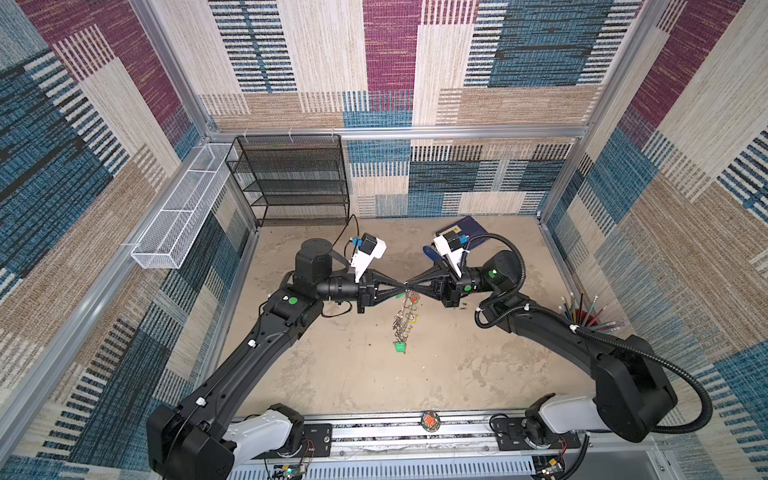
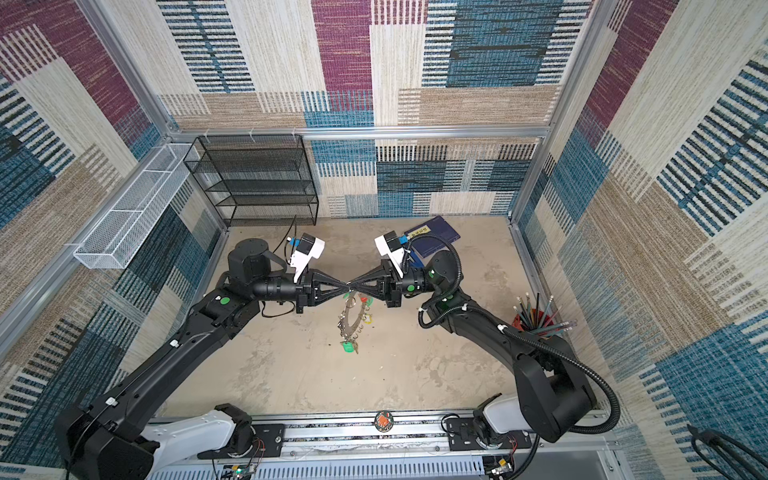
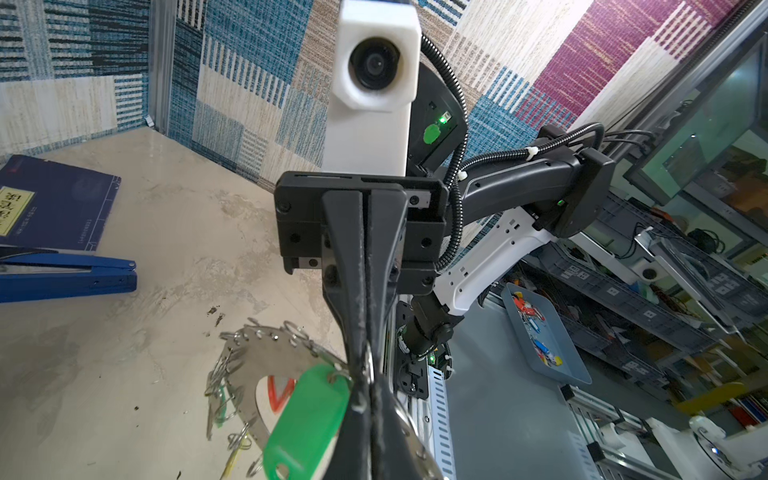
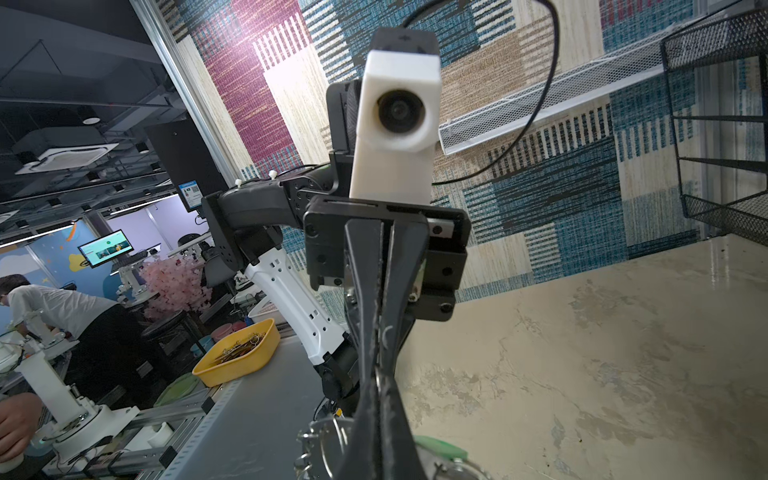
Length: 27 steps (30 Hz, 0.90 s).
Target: Put the keys on the keyring
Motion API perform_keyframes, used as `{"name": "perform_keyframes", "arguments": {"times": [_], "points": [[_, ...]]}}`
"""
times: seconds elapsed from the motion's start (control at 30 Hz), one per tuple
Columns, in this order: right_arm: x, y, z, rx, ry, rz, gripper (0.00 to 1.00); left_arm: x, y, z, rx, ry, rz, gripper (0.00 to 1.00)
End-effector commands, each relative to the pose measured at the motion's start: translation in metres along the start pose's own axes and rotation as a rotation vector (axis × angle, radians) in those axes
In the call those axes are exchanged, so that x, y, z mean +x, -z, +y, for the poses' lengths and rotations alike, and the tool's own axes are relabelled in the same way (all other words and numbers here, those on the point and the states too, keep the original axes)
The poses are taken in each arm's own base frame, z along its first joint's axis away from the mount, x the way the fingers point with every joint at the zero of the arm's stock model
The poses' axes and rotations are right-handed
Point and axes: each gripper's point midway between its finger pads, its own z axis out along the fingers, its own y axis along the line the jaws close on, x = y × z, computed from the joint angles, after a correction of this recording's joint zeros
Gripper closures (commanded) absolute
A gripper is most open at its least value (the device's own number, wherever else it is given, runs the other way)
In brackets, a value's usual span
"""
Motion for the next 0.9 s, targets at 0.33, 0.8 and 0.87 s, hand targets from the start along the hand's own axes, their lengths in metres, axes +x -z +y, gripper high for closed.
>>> {"name": "perform_keyframes", "arguments": {"times": [0.33,0.8,0.87], "points": [[-0.009,0.026,-0.018,0.154,0.017,-0.026,0.38,0.006,0.015,0.032,-0.289,0.053,0.132,1.0],[0.013,0.017,-0.05,0.284,-0.037,-0.006,0.22,0.018,0.012,0.068,-0.618,0.275,0.418,1.0],[0.019,0.011,-0.056,0.305,-0.046,0.007,0.21,0.018,0.009,0.07,-0.632,0.292,0.43,1.0]]}}
